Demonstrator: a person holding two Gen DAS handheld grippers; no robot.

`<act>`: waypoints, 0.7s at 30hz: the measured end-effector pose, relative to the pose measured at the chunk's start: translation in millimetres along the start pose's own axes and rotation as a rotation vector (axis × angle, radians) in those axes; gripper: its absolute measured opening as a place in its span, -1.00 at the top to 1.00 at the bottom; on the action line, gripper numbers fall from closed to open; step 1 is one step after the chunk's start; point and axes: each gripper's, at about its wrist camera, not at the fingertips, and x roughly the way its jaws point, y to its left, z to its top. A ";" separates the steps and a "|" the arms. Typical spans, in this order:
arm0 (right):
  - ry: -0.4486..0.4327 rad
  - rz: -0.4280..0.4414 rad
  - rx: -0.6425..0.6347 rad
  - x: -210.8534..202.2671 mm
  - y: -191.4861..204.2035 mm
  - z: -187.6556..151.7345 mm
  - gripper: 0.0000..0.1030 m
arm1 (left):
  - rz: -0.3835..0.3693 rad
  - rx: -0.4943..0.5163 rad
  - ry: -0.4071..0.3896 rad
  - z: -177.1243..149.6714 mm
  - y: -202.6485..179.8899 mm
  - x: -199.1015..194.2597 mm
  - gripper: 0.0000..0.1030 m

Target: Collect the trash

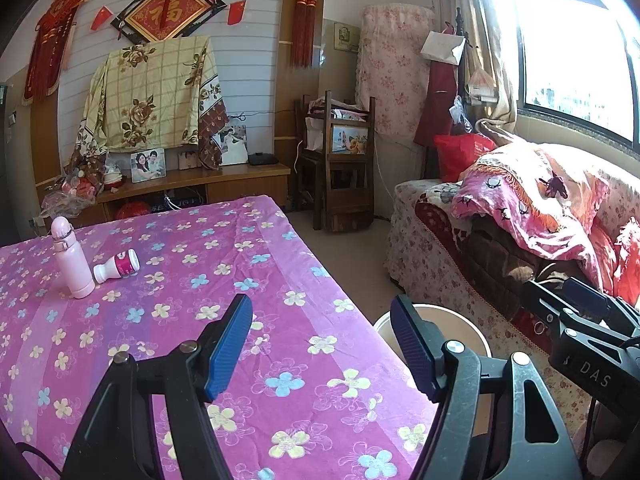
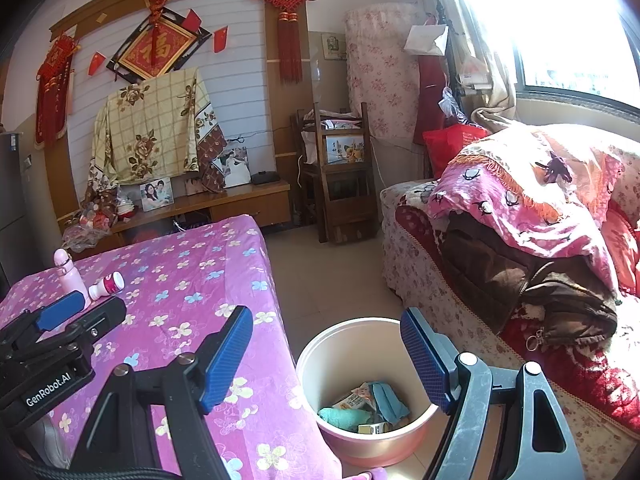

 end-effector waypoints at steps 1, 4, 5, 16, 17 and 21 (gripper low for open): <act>0.001 0.000 -0.001 0.6 0.5 -0.3 -0.54 | -0.001 0.000 0.000 0.0 0.1 0.0 -0.40; 0.004 0.004 -0.002 2.1 0.9 0.4 -0.54 | 0.000 0.000 0.000 0.0 -0.1 0.0 -0.40; 0.004 0.003 -0.002 2.2 1.0 0.5 -0.54 | 0.000 0.001 0.000 -0.2 0.2 -0.1 -0.40; 0.013 0.001 -0.002 5.1 0.2 -2.1 -0.54 | -0.005 0.001 0.003 -0.7 0.8 0.9 -0.40; 0.015 0.000 -0.004 5.4 0.1 -2.4 -0.54 | -0.006 0.001 0.004 -1.4 1.3 1.1 -0.40; 0.016 0.000 -0.005 5.9 -0.1 -2.1 -0.54 | -0.011 0.009 0.009 -3.8 0.8 3.5 -0.40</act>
